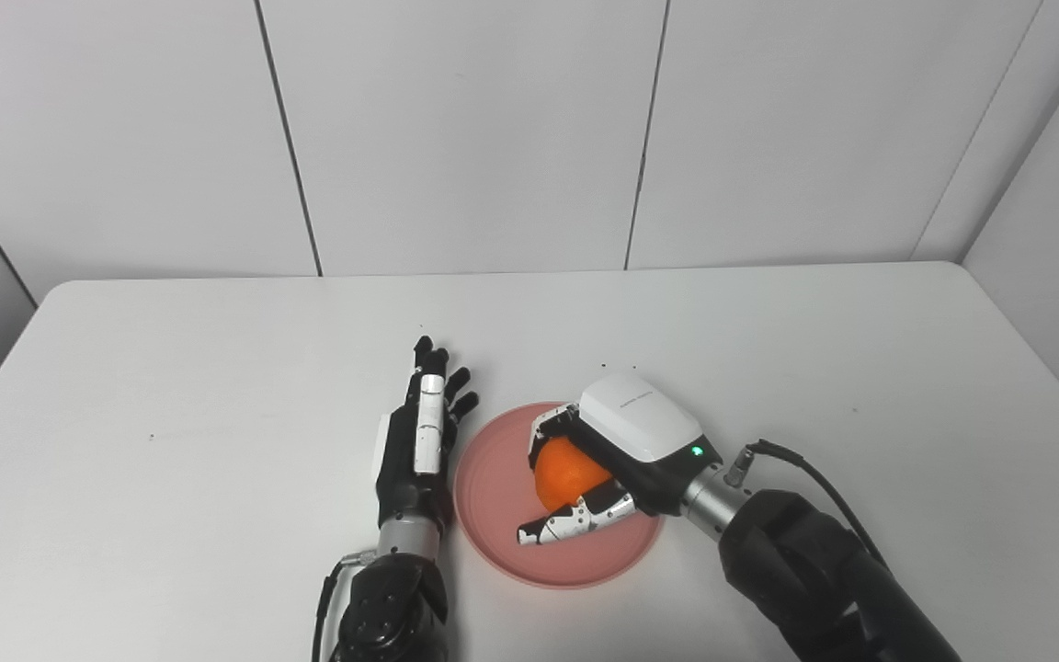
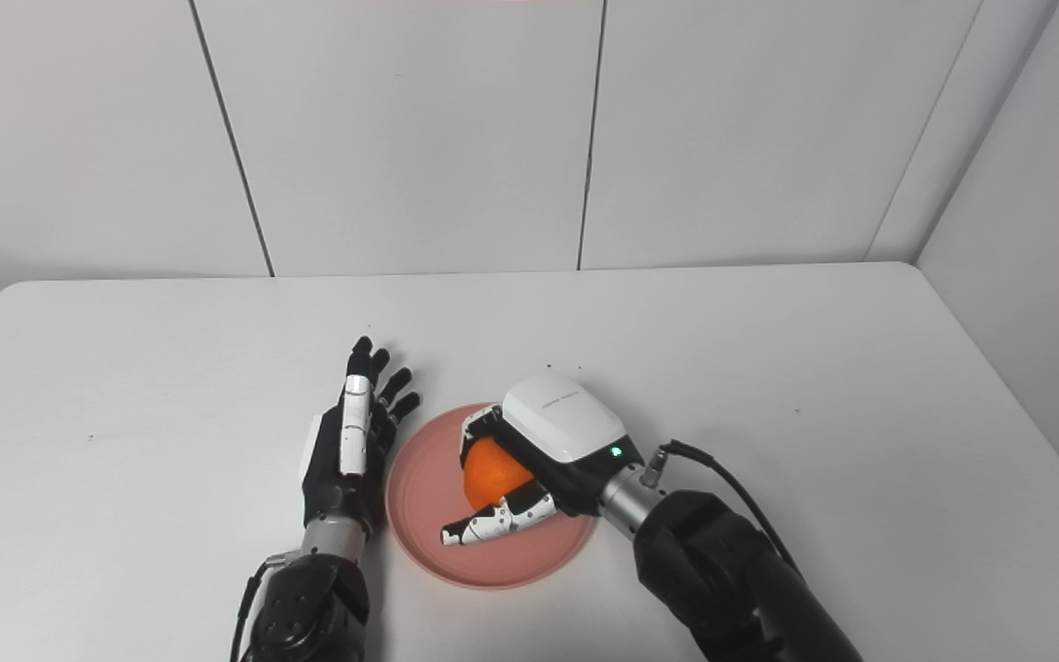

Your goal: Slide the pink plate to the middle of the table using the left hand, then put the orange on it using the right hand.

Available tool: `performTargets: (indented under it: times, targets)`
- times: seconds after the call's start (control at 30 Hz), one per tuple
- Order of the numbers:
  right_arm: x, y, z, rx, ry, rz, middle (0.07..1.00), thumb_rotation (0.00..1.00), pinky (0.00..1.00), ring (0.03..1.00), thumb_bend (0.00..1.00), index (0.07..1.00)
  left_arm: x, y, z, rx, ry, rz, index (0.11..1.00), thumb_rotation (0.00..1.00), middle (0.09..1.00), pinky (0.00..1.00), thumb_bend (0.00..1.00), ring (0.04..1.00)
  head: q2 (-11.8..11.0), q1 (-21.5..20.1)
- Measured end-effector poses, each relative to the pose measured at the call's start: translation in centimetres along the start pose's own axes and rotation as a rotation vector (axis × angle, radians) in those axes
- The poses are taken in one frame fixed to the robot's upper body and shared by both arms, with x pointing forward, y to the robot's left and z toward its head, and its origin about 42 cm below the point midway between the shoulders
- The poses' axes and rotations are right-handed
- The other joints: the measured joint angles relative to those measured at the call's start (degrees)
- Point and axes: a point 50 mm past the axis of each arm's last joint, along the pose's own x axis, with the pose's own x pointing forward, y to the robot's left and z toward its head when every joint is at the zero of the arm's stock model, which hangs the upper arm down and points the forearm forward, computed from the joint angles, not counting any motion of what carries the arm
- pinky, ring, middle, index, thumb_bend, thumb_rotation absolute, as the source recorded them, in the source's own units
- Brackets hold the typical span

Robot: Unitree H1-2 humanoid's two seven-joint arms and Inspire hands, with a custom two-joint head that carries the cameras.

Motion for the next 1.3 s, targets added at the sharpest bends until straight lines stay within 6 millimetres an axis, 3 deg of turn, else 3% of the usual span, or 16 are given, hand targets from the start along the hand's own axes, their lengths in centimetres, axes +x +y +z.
performTargets:
  times: [0.2,0.43,0.57,0.7,0.83,1.07,1.3]
  targets:
    - [0.09,0.55,-0.57,0.001,0.021,0.003,0.409,0.44,0.3,0.35,0.64,0.439,0.0,0.0,0.0,0.0,0.0,0.0,0.979,0.93,0.949,0.88,0.74,0.953,0.09,0.09]
    - [0.11,0.61,-0.47,-0.027,-0.004,-0.038,0.489,0.48,0.39,0.429,0.67,0.539,0.0,-0.02,0.0,0.0,0.0,-0.001,0.976,0.93,0.93,0.87,0.75,0.947,0.18,-0.09]
    - [0.11,0.59,-0.5,-0.048,0.002,-0.046,0.579,0.51,0.46,0.518,0.7,0.595,0.0,-0.02,0.0,0.0,0.0,-0.001,0.985,0.93,0.943,0.87,0.74,0.959,0.18,-0.09]
    - [0.08,0.57,-0.51,-0.066,0.008,-0.057,0.702,0.53,0.65,0.703,0.74,0.628,-0.01,-0.03,0.0,0.0,0.0,-0.001,0.999,0.93,0.98,0.88,0.75,0.984,0.18,-0.09]
    - [0.04,0.53,-0.51,-0.085,0.013,-0.078,0.748,0.55,0.71,0.757,0.74,0.649,0.0,-0.03,-0.01,0.0,0.0,-0.001,1.0,0.93,0.993,0.89,0.74,0.994,0.18,-0.09]
    - [0.09,0.54,-0.4,-0.08,0.012,-0.084,0.774,0.55,0.75,0.784,0.75,0.673,0.0,-0.02,-0.01,0.0,0.0,-0.001,1.0,0.92,0.972,0.88,0.74,0.983,0.18,0.0]
    - [0.09,0.54,-0.4,-0.079,0.012,-0.085,0.764,0.56,0.73,0.769,0.75,0.676,0.0,-0.02,0.0,0.0,0.0,-0.001,1.0,0.92,0.976,0.88,0.73,0.984,0.18,-0.18]
